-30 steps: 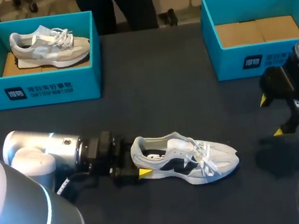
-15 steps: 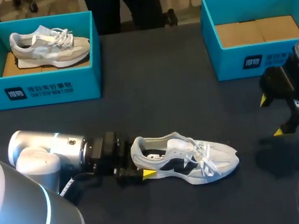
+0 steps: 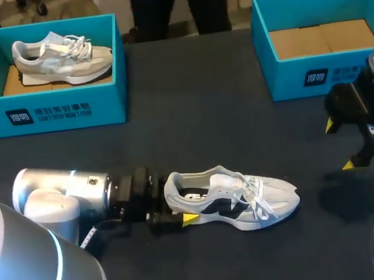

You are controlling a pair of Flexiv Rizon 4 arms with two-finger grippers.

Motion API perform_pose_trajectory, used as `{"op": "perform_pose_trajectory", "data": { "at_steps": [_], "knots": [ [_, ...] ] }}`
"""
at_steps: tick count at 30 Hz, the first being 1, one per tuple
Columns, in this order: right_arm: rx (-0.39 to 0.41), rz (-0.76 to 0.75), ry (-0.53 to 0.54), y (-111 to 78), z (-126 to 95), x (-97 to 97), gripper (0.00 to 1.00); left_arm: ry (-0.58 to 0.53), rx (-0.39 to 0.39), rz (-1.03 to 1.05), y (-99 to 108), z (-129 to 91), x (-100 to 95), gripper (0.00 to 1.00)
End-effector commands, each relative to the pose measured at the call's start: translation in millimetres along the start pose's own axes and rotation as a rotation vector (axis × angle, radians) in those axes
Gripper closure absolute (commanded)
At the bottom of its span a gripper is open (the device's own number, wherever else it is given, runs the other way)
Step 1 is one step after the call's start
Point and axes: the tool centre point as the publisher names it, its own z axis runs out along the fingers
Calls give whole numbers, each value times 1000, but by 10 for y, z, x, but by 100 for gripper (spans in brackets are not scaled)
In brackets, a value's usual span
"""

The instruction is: Take the shoe out of the shoebox, open the shoe tongue, remove and reinsert the insole, then place the shoe into the shoebox

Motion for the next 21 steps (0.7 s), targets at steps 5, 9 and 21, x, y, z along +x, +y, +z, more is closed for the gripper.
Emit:
{"op": "perform_pose_trajectory", "data": {
  "at_steps": [5,9,21],
  "knots": [
    [1,-1,-1,-1,7,5,0,-55,24,-1,14,24,-19,100],
    [1,-1,-1,-1,7,5,0,-87,30,-4,0,-3,-18,100],
    [1,-1,-1,-1,7,5,0,-102,21,6,-13,-23,-38,100]
  ]
}}
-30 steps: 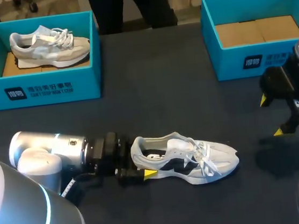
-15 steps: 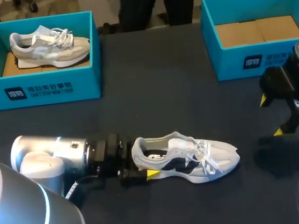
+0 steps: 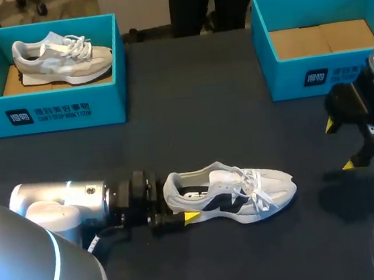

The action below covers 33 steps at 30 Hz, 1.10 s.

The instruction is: Take the shoe out of the shoebox, open the shoe tongue, remove and reinsert the insole, then place the shoe into the shoebox

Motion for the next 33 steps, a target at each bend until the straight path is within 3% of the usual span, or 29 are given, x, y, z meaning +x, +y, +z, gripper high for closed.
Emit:
{"op": "perform_pose_trajectory", "data": {
  "at_steps": [1,20,27,30,32,33],
  "knots": [
    [1,-1,-1,-1,7,5,0,6,-12,-4,-3,3,-2,100],
    [1,-1,-1,-1,7,5,0,22,-24,-12,-2,4,-9,100],
    [88,391,-7,328,10,-80,0,22,-24,-12,-2,4,-9,100],
    [115,694,37,432,16,-56,0,22,-24,-12,-2,4,-9,100],
    [88,709,5,590,21,4,0,22,-24,-12,-2,4,-9,100],
    [113,706,-11,654,16,22,0,22,-24,-12,-2,4,-9,100]
  ]
}}
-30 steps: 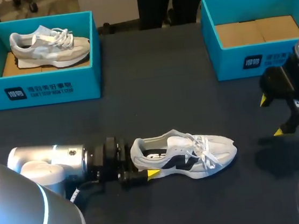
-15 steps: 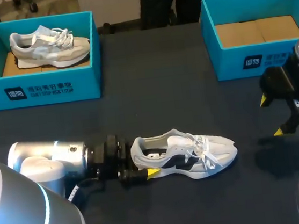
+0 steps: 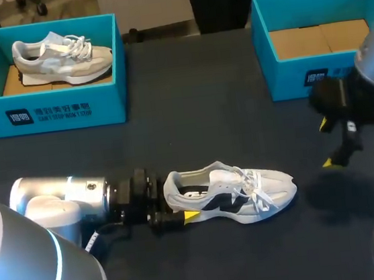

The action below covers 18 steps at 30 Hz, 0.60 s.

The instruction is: Take the shoe out of the shoebox, open the shoe tongue, remove and reinsert the insole, then place the shoe into the shoebox

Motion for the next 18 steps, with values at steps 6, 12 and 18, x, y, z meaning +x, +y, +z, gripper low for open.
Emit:
{"op": "perform_pose_trajectory", "data": {
  "at_steps": [6,12,18],
  "knots": [
    [96,381,-15,294,32,82,0,-1,0,1,0,-1,4,100],
    [99,441,1,308,27,83,0,-1,0,1,0,-1,4,100],
    [192,620,-22,636,53,188,0,-1,0,1,0,-1,4,100]
  ]
}}
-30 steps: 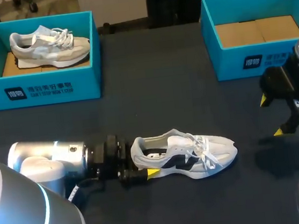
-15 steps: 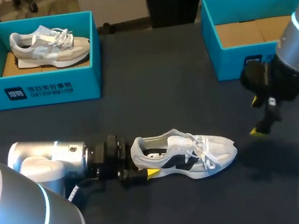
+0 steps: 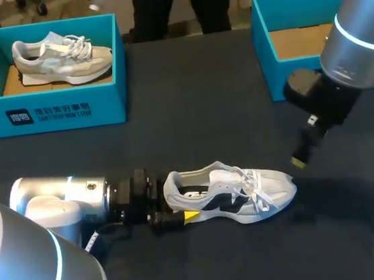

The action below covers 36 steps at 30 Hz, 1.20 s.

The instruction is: Take the shoe out of the shoebox, open the shoe tongue, remove and reinsert the insole, then place the shoe into the shoebox

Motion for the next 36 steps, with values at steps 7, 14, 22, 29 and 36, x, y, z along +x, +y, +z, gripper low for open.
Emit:
{"op": "perform_pose_trajectory", "data": {
  "at_steps": [7,14,22,29,36],
  "knots": [
    [165,295,-151,466,51,533,0,-1,0,1,-1,0,5,100],
    [42,453,-214,391,134,654,0,-1,0,1,-1,0,5,100],
    [42,453,-214,391,134,654,0,-1,0,1,-1,0,5,100],
    [50,467,-229,596,219,803,0,-1,0,1,-1,0,5,100],
    [84,528,-318,977,362,1085,0,-1,0,1,-1,0,5,100]
  ]
}}
